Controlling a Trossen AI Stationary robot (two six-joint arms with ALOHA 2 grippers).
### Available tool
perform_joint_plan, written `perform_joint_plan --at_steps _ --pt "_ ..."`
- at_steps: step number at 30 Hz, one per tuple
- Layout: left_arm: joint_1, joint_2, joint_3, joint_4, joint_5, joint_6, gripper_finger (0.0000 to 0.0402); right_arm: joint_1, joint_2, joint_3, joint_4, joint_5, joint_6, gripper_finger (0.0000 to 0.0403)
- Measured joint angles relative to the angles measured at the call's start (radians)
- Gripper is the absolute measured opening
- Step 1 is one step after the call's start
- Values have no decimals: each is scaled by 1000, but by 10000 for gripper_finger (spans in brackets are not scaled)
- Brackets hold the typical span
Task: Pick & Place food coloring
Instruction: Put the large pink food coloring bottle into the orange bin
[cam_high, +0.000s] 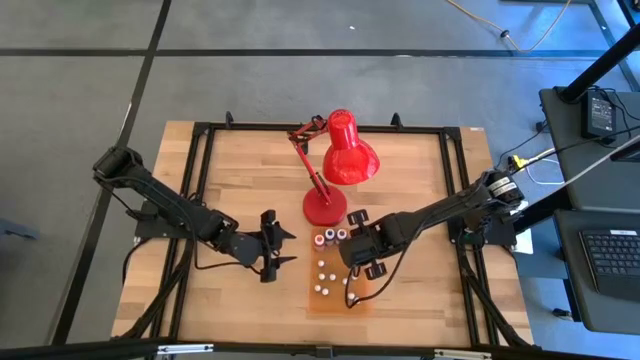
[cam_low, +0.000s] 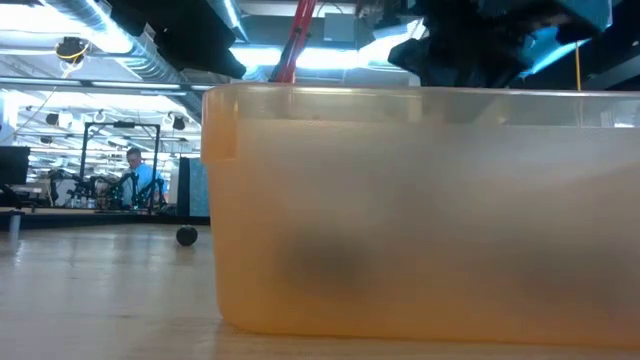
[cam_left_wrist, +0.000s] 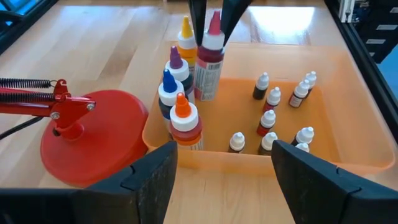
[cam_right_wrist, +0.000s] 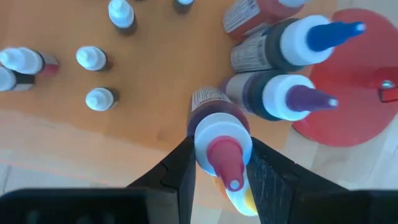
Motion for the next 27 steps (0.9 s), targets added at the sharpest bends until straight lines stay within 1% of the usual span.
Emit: perform_joint_plan --at_steps 5,10,20,27 --pt "0 0 0 4 0 -1 255 0 35 0 1 3 -34 124" --pt "0 0 0 7 0 0 254 0 40 0 -2 53 -77 125" --pt "0 0 0 8 -1 0 255 0 40 0 0 62 -49 159" --pt "0 0 0 8 -1 0 253 0 40 0 0 61 -59 160"
